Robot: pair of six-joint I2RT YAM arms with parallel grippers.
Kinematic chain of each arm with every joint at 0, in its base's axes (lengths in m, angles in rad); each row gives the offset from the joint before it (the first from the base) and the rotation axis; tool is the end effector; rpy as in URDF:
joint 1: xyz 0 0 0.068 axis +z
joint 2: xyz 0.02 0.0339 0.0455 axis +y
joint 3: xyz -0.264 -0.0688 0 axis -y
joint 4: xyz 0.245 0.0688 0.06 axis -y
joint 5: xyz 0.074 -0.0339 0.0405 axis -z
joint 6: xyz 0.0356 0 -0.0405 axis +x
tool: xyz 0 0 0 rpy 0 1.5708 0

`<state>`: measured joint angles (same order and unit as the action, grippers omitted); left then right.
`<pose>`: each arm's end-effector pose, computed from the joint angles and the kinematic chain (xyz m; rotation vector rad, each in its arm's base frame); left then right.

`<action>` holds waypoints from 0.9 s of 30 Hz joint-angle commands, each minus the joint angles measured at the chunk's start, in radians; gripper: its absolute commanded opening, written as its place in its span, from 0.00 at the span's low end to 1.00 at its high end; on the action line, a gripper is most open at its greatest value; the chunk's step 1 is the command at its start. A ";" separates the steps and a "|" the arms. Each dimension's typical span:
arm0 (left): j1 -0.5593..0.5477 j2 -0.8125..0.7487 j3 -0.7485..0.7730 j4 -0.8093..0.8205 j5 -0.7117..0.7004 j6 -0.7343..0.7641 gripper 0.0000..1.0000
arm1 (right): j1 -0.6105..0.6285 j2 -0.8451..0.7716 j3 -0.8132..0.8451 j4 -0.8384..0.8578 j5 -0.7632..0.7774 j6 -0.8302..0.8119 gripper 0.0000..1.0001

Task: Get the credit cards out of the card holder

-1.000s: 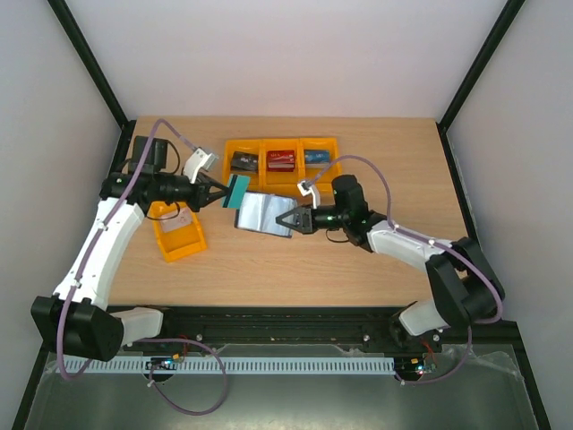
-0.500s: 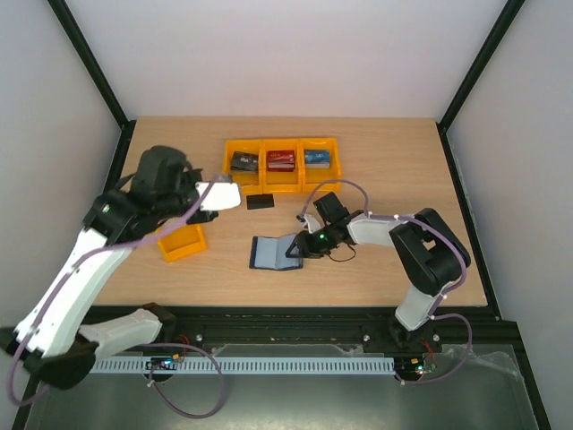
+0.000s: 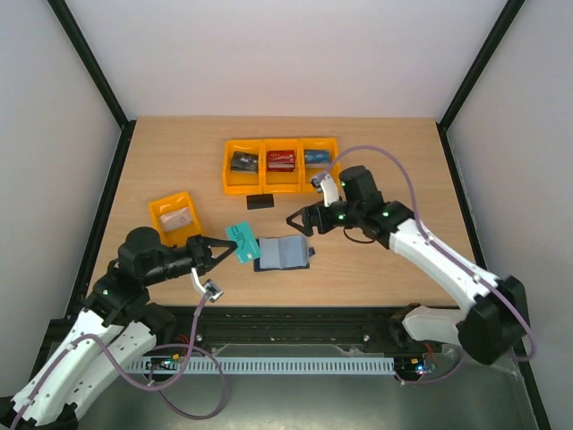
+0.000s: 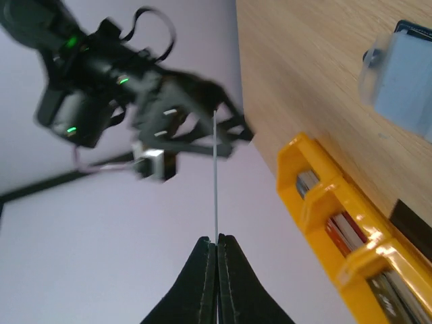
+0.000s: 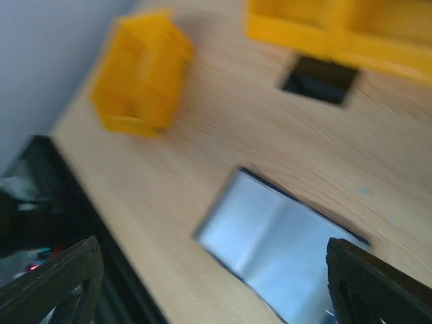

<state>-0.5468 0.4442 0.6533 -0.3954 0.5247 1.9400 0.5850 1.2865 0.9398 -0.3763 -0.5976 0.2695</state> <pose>0.0862 -0.0734 0.3171 1.7547 0.1908 0.5617 0.2176 0.1682 0.2716 -0.6994 2.2946 1.1103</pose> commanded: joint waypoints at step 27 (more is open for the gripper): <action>-0.001 -0.024 -0.125 0.284 0.161 0.481 0.02 | 0.238 0.009 0.056 0.544 -0.510 0.243 0.05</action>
<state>-0.5468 0.4274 0.5465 -0.1364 0.6579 2.0823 0.8188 1.2926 0.9852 0.0917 -1.0824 0.4850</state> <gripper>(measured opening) 0.026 0.117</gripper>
